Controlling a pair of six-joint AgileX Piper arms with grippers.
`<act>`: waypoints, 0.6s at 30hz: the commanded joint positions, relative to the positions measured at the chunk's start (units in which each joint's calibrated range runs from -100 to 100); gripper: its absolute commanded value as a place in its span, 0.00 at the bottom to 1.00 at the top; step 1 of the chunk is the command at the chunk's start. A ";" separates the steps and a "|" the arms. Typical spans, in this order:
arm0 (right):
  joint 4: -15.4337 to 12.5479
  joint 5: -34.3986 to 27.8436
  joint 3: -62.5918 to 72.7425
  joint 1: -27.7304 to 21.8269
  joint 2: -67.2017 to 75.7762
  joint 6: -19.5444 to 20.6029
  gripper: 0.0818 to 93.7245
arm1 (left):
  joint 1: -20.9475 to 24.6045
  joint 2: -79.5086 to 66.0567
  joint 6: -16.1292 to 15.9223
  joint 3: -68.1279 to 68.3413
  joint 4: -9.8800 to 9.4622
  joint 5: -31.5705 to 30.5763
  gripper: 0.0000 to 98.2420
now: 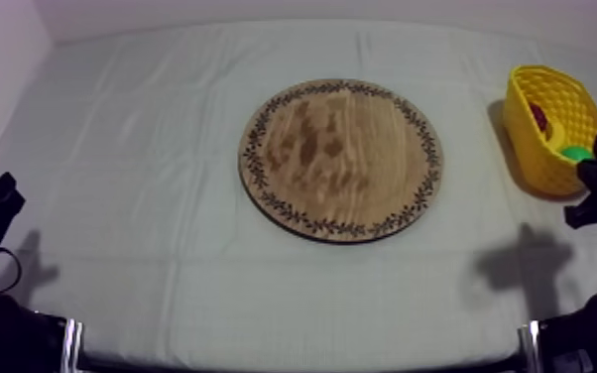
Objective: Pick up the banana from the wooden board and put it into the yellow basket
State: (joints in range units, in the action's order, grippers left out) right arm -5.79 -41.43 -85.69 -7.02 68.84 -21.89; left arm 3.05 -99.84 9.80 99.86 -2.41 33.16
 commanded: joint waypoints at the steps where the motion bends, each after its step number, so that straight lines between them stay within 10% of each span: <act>1: -1.18 1.38 -4.53 0.00 6.39 -0.17 0.00 | 0.02 0.02 0.00 0.03 -0.01 -0.01 0.00; 18: 2.47 0.68 -12.08 3.67 26.42 12.41 0.00 | 0.02 0.02 0.00 0.03 -0.01 -0.01 0.00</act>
State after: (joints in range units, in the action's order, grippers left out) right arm -3.64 -40.99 -97.75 -3.37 95.11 -11.95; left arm 3.05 -99.84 9.80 99.86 -2.41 33.16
